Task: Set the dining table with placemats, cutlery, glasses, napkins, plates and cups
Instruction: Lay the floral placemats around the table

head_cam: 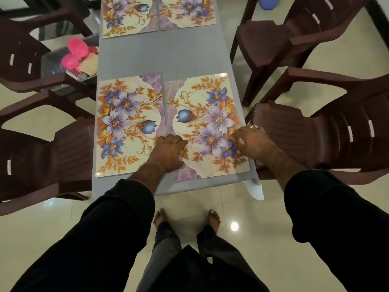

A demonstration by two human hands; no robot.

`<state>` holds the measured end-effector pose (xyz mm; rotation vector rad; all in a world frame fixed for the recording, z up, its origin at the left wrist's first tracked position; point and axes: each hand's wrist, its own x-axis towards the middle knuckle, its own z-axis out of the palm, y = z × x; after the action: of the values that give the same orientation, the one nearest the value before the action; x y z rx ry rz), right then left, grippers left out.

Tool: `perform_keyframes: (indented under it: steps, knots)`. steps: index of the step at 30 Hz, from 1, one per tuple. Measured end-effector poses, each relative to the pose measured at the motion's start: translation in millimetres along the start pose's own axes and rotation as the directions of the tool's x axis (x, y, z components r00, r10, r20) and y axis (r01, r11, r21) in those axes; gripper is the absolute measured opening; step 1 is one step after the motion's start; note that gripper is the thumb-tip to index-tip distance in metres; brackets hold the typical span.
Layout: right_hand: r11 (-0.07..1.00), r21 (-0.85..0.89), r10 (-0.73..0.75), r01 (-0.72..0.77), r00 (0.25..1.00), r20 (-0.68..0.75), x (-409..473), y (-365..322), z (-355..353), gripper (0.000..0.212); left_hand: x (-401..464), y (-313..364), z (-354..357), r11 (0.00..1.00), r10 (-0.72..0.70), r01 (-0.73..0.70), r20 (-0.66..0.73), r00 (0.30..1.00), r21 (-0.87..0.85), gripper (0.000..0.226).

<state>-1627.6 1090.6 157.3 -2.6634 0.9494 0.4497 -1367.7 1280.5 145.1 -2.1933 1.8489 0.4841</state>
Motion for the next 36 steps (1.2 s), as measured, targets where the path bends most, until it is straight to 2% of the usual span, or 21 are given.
perform_keyframes:
  steps: [3,5,7,14,20,26,30,36]
  knots:
    - [0.999,0.034,0.012,-0.01,0.999,-0.032,5,4,-3,0.07,1,-7,0,0.999,-0.043,0.043,0.01,0.999,0.007,0.101]
    - [1.0,0.008,-0.003,0.003,1.0,0.016,13,5,-1,0.089,5,-11,0,0.997,-0.081,0.08,0.053,0.995,0.01,0.111]
    - [0.999,-0.036,-0.018,0.021,0.997,0.079,21,3,0,0.098,8,-12,-1,0.996,-0.087,0.086,0.084,0.993,0.013,0.114]
    - [0.997,-0.079,0.002,0.008,0.992,0.128,11,7,2,0.093,3,-5,0,0.998,-0.064,0.063,0.086,0.994,0.013,0.113]
    - [0.995,-0.101,-0.016,0.027,0.994,0.11,14,9,0,0.087,7,-9,-3,0.998,-0.067,0.068,0.065,0.996,-0.015,0.109]
    - [0.997,-0.08,-0.005,0.015,0.992,0.127,27,14,-3,0.094,18,-12,-7,0.994,-0.105,0.107,0.133,0.986,-0.011,0.128]
    - [0.996,-0.085,-0.005,0.017,0.989,0.148,32,17,-2,0.099,18,-11,-6,0.993,-0.114,0.115,0.143,0.983,0.003,0.126]
    - [0.995,-0.097,0.0,0.014,0.989,0.146,26,15,-2,0.095,13,-6,-5,0.994,-0.112,0.111,0.151,0.982,0.016,0.122]
